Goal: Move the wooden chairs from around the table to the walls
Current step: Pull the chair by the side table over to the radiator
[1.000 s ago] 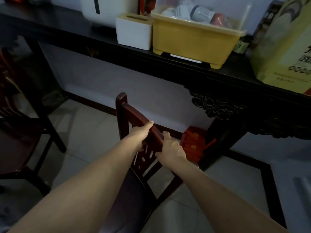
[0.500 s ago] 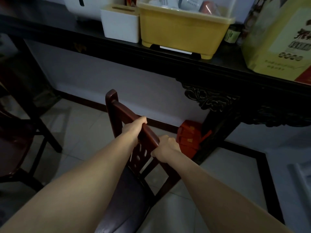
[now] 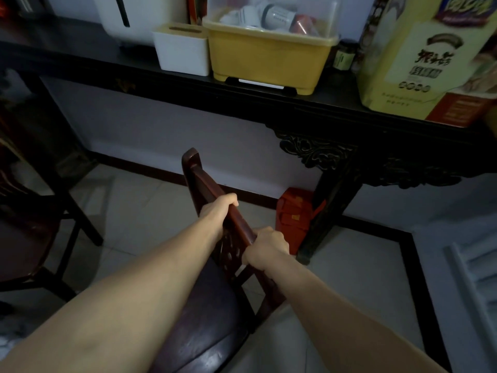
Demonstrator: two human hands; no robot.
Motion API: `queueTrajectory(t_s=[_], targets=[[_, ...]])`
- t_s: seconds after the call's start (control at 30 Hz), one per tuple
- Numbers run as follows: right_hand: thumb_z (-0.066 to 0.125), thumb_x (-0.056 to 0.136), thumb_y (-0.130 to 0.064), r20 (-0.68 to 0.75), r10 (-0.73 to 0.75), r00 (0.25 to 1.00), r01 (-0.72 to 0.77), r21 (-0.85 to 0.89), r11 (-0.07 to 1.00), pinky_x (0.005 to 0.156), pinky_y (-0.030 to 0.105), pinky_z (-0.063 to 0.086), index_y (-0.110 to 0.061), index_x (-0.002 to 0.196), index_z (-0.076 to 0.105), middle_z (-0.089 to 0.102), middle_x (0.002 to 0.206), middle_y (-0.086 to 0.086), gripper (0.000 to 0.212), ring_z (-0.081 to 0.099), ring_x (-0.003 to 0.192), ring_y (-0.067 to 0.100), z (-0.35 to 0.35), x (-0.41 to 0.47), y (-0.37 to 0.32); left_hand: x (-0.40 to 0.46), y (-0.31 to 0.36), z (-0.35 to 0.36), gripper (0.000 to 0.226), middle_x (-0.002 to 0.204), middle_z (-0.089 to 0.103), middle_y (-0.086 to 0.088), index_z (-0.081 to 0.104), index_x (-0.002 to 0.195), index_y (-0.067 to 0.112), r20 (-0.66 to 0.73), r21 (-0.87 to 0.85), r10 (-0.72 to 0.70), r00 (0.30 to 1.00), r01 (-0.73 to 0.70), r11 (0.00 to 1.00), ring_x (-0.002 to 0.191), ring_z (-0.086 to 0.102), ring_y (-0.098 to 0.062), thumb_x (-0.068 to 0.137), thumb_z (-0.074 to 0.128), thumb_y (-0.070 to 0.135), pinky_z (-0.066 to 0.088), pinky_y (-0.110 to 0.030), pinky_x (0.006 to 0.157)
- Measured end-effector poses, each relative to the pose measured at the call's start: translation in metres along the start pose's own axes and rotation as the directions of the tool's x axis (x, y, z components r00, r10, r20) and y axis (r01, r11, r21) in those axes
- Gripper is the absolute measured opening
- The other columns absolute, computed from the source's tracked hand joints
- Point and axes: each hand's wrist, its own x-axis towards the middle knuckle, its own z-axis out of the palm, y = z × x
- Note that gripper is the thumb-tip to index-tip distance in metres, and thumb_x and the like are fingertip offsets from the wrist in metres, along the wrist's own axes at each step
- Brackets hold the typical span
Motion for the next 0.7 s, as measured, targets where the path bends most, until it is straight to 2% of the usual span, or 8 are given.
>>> queueTrajectory(t_s=[0.13,0.27,0.43,0.53,0.6,0.63,0.7], targets=[[0.068,0.071,-0.010,-0.039,0.014,0.999,-0.016,-0.036,0.999,0.062,0.032,0.057,-0.020,0.087,0.060,0.054,0.073,0.002,0.020,0.062,0.073,0.023,-0.025,-0.023,0.013,-0.029,-0.003,0.016,0.060,0.096,0.060,-0.013,0.057,0.119,0.003,0.044,-0.001,0.028,0.999,-0.028,1.000,0.087,0.063,-0.029,0.062,0.066,0.021,0.054,-0.039,0.089],[0.070,0.069,-0.011,-0.089,0.030,0.996,-0.033,-0.032,0.999,0.060,0.028,0.052,-0.023,0.099,0.065,0.055,0.076,0.001,0.033,0.060,0.073,0.023,-0.061,-0.046,0.033,-0.059,-0.002,0.043,0.054,0.089,0.062,-0.011,0.061,0.114,0.002,0.136,-0.017,0.104,0.985,-0.103,0.995,0.073,0.064,-0.025,0.064,0.068,0.023,0.056,-0.031,0.074],[0.070,0.068,-0.011,-0.163,0.068,0.984,-0.067,0.014,0.998,0.059,0.025,0.049,-0.023,0.099,0.066,0.061,0.082,0.002,0.033,0.060,0.072,0.022,-0.108,-0.078,0.073,-0.098,-0.004,0.093,0.043,0.083,0.065,-0.009,0.063,0.100,0.007,0.267,0.046,0.134,0.954,-0.152,0.987,0.065,0.063,-0.021,0.063,0.069,0.028,0.048,-0.023,0.053],[0.069,0.068,-0.010,-0.218,0.113,0.969,-0.103,0.055,0.993,0.059,0.026,0.048,-0.023,0.093,0.066,0.058,0.076,0.001,0.028,0.060,0.070,0.022,-0.132,-0.097,0.108,-0.122,-0.011,0.135,0.033,0.079,0.065,-0.007,0.062,0.087,0.011,0.334,0.133,0.109,0.936,-0.161,0.978,0.065,0.063,-0.022,0.063,0.068,0.033,0.044,-0.024,0.053],[0.069,0.067,-0.010,-0.248,0.155,0.956,-0.135,0.098,0.986,0.051,0.022,0.045,-0.024,0.093,0.065,0.057,0.072,0.000,0.030,0.057,0.062,0.018,-0.145,-0.109,0.132,-0.135,-0.020,0.164,0.028,0.076,0.064,-0.007,0.061,0.083,0.012,0.372,0.161,0.110,0.922,-0.181,0.970,0.064,0.063,-0.022,0.064,0.068,0.032,0.045,-0.024,0.053],[0.069,0.067,-0.010,-0.259,0.176,0.950,-0.150,0.118,0.982,0.048,0.021,0.043,-0.024,0.093,0.065,0.057,0.071,0.000,0.030,0.055,0.058,0.017,-0.152,-0.114,0.145,-0.143,-0.024,0.179,0.029,0.078,0.064,-0.008,0.061,0.085,0.011,0.394,0.172,0.109,0.913,-0.190,0.967,0.066,0.063,-0.024,0.064,0.068,0.031,0.049,-0.027,0.057],[0.068,0.068,-0.010,-0.279,0.216,0.936,-0.178,0.153,0.972,0.044,0.020,0.042,-0.025,0.092,0.065,0.058,0.069,0.000,0.028,0.054,0.054,0.015,-0.166,-0.126,0.173,-0.159,-0.035,0.210,0.035,0.087,0.064,-0.012,0.061,0.090,0.008,0.431,0.187,0.103,0.897,-0.200,0.962,0.076,0.063,-0.030,0.062,0.069,0.028,0.056,-0.038,0.077]])
